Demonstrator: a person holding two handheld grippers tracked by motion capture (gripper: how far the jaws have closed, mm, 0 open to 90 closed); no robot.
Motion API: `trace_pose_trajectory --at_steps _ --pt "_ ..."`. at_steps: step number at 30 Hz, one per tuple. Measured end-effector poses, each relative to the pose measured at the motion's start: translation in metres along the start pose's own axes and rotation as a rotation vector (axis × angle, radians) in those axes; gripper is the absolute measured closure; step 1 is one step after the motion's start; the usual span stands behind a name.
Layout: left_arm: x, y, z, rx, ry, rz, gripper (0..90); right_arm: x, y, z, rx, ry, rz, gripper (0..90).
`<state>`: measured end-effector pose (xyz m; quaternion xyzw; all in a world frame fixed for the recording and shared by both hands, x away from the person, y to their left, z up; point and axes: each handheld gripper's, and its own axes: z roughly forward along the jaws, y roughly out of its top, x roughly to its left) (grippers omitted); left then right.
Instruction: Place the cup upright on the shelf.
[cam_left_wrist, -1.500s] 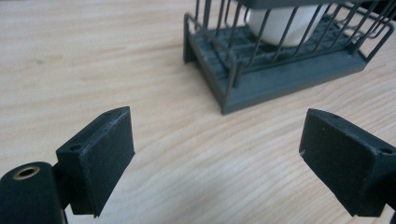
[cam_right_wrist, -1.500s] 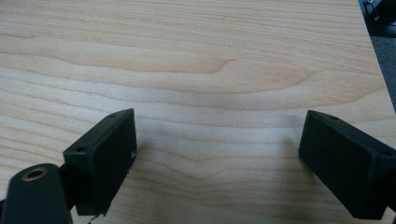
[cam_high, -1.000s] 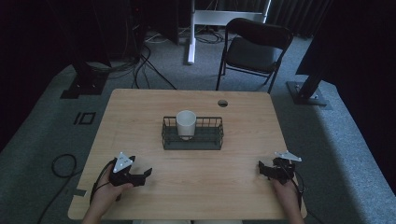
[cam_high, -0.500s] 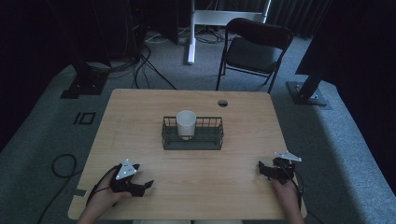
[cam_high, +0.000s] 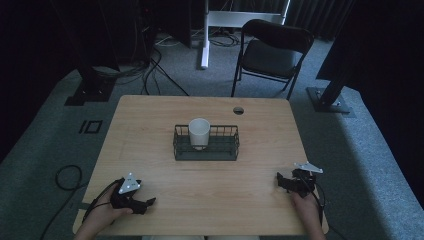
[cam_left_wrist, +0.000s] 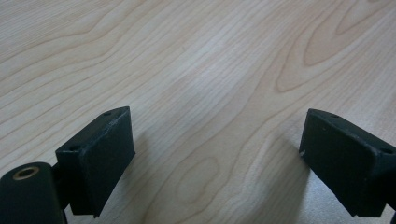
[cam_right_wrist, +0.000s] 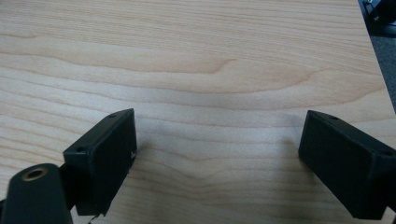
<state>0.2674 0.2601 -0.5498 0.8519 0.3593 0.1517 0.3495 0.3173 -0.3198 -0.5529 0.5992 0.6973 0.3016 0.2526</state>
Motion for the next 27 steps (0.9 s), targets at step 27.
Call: trace_pose_trajectory --at_steps 27 --pt "-0.0017 0.0095 0.0095 0.006 0.233 -0.229 9.0 -0.0001 0.0000 0.0000 0.000 0.000 0.000 10.8"
